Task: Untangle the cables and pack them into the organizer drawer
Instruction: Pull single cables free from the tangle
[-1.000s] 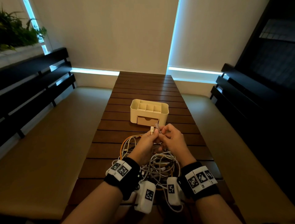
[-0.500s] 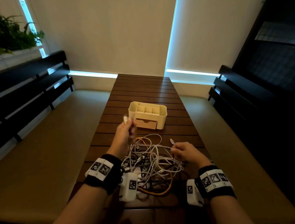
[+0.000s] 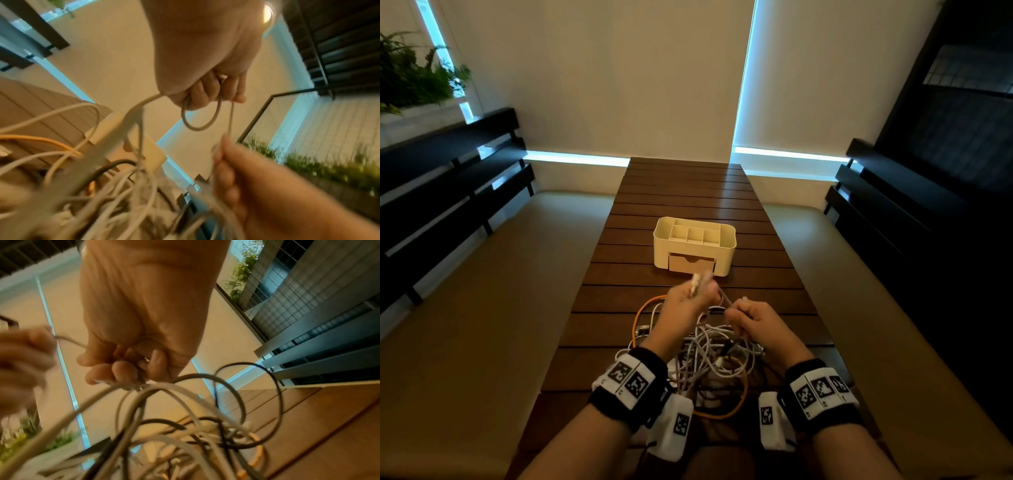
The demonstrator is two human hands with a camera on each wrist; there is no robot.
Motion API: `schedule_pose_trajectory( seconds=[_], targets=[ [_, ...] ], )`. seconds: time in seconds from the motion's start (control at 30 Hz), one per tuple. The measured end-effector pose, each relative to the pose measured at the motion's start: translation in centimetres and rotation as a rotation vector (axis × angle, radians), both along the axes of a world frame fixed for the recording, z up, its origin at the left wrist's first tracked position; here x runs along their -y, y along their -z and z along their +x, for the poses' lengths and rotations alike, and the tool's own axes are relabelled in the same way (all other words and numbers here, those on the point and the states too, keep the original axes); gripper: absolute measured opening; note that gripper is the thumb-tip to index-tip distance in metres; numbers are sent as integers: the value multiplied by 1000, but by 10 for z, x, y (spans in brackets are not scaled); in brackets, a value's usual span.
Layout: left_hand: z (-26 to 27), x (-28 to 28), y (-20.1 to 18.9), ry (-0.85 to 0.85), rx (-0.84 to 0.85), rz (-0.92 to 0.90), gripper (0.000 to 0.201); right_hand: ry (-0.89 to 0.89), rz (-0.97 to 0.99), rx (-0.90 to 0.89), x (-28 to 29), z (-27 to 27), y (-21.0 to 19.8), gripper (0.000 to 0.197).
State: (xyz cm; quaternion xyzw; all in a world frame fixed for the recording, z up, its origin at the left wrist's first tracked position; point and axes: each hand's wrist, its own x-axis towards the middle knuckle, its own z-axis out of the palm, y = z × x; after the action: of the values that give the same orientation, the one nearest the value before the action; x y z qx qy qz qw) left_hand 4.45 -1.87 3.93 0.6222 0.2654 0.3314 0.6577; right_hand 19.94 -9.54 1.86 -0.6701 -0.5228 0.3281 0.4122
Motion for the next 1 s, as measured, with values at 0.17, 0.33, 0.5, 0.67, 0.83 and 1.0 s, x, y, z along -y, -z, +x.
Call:
schedule_pose_trajectory(
  seconds=[0.17,0.33,0.5,0.67,0.83,1.0],
  targets=[
    [-18,-17,-54,-148,408,-193,35,66,-118,54,12,10,39,29],
    [-25,-40,-45,-240,-330,169,24,138,-108,-6,17,15,38,30],
    [-17,-26,-8,-285,-985,479,77,111,-130,203,7,7,25,35],
    [3,-2,7,46,-545,663,56,8,-131,320,2,-5,16,28],
    [12,-1,18,206,-776,699,30,-21,-126,342,1,-10,13,26],
    [11,-5,2,-52,-721,938,26,49,-58,186,2,-11,17,16]
  ],
)
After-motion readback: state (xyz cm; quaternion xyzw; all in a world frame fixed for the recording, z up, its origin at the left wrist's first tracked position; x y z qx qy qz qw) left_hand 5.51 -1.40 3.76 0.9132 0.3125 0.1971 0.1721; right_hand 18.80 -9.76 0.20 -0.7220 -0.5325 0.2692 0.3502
